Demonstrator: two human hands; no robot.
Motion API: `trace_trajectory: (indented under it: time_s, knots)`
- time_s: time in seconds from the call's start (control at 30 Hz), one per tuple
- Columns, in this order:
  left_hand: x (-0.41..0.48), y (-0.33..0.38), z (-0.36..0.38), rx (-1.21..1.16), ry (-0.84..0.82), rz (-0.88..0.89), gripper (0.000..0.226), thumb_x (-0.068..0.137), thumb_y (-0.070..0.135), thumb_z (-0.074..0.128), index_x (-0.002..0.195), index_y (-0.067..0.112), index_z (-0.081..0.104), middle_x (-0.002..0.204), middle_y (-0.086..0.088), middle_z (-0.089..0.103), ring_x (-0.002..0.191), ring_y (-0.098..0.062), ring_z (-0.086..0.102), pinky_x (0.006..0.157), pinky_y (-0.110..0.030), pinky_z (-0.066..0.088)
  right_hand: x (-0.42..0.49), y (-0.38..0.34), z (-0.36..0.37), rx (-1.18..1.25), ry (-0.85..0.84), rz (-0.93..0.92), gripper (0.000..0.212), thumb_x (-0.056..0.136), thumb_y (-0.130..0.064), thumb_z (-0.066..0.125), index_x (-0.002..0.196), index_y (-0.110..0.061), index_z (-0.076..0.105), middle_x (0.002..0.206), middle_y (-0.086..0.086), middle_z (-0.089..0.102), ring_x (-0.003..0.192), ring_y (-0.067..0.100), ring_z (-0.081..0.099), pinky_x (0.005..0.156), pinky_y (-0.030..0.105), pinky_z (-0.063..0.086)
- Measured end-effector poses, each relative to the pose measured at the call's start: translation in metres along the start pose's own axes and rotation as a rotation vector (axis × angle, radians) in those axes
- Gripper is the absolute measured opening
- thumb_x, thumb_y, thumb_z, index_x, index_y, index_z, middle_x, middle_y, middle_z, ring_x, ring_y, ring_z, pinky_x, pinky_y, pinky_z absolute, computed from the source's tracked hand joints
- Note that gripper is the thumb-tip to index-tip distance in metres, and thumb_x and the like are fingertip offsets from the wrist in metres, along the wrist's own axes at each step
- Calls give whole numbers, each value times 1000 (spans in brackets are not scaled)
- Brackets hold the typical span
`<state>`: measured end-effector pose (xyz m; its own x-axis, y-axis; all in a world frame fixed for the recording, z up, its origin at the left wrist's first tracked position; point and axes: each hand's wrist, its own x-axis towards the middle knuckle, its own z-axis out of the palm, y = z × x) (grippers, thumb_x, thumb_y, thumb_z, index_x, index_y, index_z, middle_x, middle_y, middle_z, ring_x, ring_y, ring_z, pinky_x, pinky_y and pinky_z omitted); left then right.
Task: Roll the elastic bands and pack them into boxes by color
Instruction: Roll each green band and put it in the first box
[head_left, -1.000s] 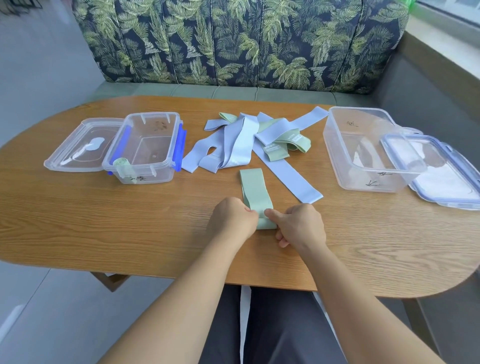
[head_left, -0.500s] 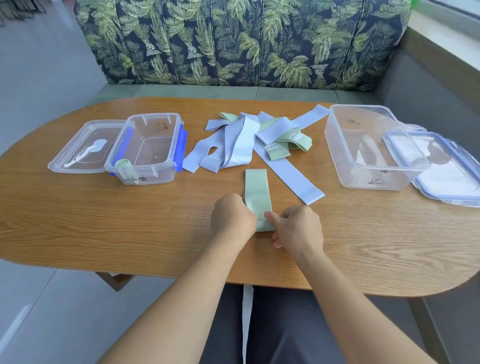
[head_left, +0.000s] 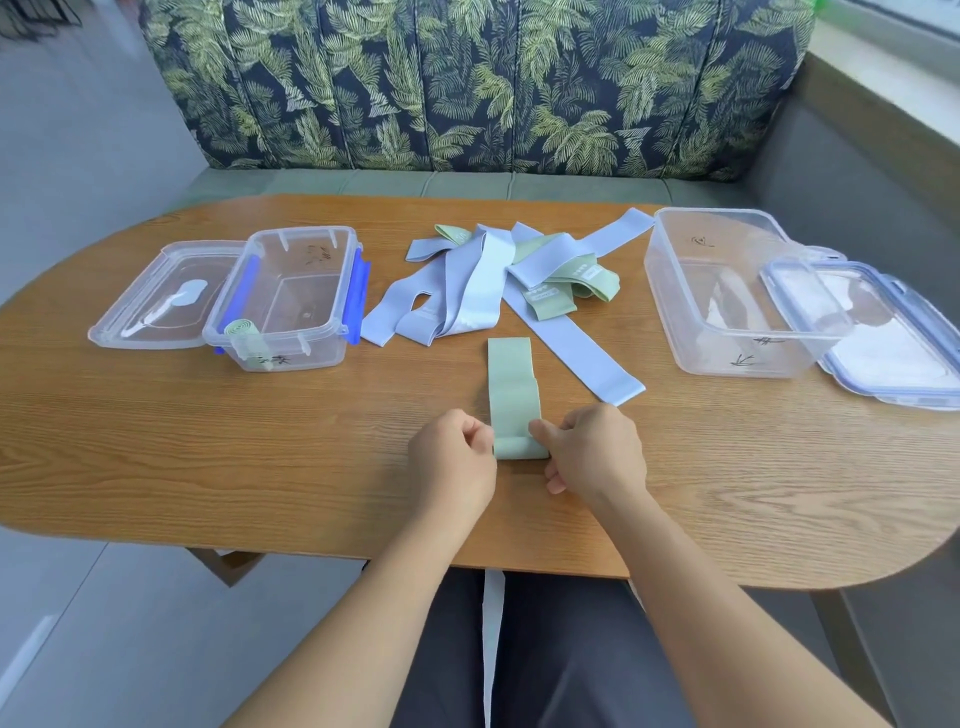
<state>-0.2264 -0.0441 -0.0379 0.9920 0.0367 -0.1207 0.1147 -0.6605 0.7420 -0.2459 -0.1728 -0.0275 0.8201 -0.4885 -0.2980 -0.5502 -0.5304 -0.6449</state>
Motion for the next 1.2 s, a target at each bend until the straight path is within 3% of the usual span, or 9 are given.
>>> trace_trajectory:
  time_s: [0.1, 0.2, 0.27, 0.33, 0.5, 0.83, 1.1, 1.2]
  knots:
    - [-8, -6, 0, -80, 6, 6, 18, 94, 18, 58, 78, 19, 68, 76, 4, 69, 74, -16, 67, 68, -32, 55, -1, 2, 0, 37, -9, 11, 33, 91, -35, 63, 72, -8, 64, 52, 1, 68, 51, 15, 68, 66, 35, 60]
    - [-12, -5, -1, -98, -14, 14, 20, 93, 19, 59, 77, 17, 71, 71, 4, 69, 69, -16, 67, 63, -29, 53, -4, 4, -1, 43, -7, 20, 34, 91, -36, 62, 71, -9, 64, 50, 1, 67, 54, 17, 69, 68, 37, 60]
    - [-15, -3, -3, -75, -31, 24, 14, 92, 22, 62, 84, 19, 73, 78, 6, 71, 72, -12, 65, 62, -22, 49, -5, 3, -1, 31, -6, 21, 34, 90, -36, 62, 68, -10, 63, 49, 2, 67, 55, 17, 68, 68, 37, 60]
    - [-16, -3, -4, -50, -47, 30, 12, 91, 23, 65, 98, 19, 74, 92, 7, 72, 83, -8, 66, 71, -19, 49, -5, 2, -2, 5, -10, 23, 33, 90, -34, 61, 66, -11, 62, 49, 2, 67, 56, 18, 68, 67, 36, 60]
    - [-12, 0, -6, 12, -52, 45, 18, 90, 28, 66, 105, 20, 74, 99, 8, 72, 90, -9, 66, 82, -28, 54, -6, 4, -2, -1, -11, 10, 38, 94, -36, 56, 65, -11, 63, 49, 2, 67, 53, 17, 68, 67, 36, 60]
    - [13, 8, -10, 122, -180, -17, 20, 86, 37, 67, 75, 22, 72, 71, 7, 70, 73, -14, 67, 74, -34, 57, -17, 13, -6, 119, -38, -16, 20, 83, -26, 67, 65, -17, 69, 56, 0, 70, 65, 21, 71, 70, 43, 61]
    - [20, 11, -8, 151, -108, -6, 25, 86, 46, 65, 75, 24, 67, 73, 8, 67, 72, -13, 63, 64, -29, 52, -6, 8, 0, 166, 2, 16, 20, 85, -27, 67, 69, -14, 68, 55, 1, 69, 61, 21, 71, 70, 44, 61]
    - [12, 11, -7, 92, -56, 42, 38, 95, 35, 53, 70, 9, 64, 63, -3, 62, 64, -22, 57, 57, -31, 43, -1, 6, 2, 133, 24, 16, 25, 85, -27, 66, 64, -13, 66, 61, 5, 70, 66, 25, 71, 71, 45, 61]
